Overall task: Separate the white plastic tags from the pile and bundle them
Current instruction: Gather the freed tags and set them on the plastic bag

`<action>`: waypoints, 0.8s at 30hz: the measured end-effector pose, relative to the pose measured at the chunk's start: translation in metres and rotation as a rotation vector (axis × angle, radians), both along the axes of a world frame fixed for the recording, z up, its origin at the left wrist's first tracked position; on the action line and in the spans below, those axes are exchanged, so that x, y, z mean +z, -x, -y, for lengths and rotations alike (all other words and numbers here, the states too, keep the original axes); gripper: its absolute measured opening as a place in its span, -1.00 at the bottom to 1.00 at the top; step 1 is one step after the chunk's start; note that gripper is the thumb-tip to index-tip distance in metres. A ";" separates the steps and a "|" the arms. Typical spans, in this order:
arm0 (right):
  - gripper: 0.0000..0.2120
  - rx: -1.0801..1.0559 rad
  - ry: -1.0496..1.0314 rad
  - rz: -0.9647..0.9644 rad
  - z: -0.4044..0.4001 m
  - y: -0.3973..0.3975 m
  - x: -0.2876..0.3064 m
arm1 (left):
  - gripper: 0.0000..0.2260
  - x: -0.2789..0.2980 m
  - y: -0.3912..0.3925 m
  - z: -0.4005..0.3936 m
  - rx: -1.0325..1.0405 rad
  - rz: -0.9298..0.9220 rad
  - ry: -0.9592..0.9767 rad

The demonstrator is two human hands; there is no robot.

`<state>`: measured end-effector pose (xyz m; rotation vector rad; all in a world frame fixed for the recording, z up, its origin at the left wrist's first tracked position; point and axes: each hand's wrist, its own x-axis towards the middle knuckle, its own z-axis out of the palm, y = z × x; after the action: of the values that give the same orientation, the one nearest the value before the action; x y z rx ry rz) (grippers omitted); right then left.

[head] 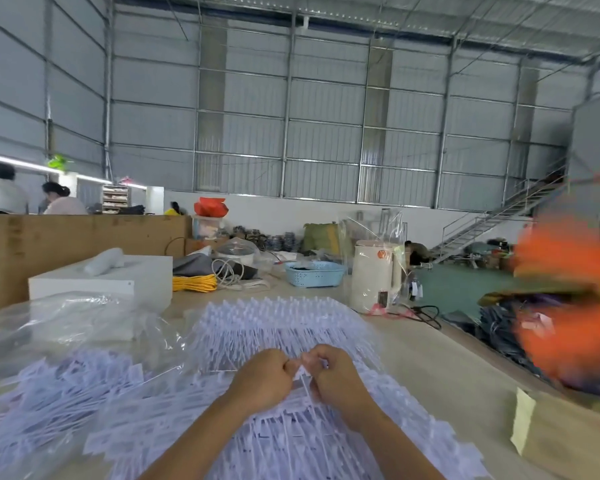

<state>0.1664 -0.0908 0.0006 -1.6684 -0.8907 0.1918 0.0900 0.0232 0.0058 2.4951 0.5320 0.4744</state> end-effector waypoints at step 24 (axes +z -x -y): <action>-0.73 -0.085 -0.330 -0.299 0.050 -0.026 0.068 | -0.60 0.028 0.047 0.017 -0.141 0.064 0.154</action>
<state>0.1924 -0.1407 0.0690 -1.3253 -0.5890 0.2167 0.0433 0.0067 0.0339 2.3427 0.3508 0.4392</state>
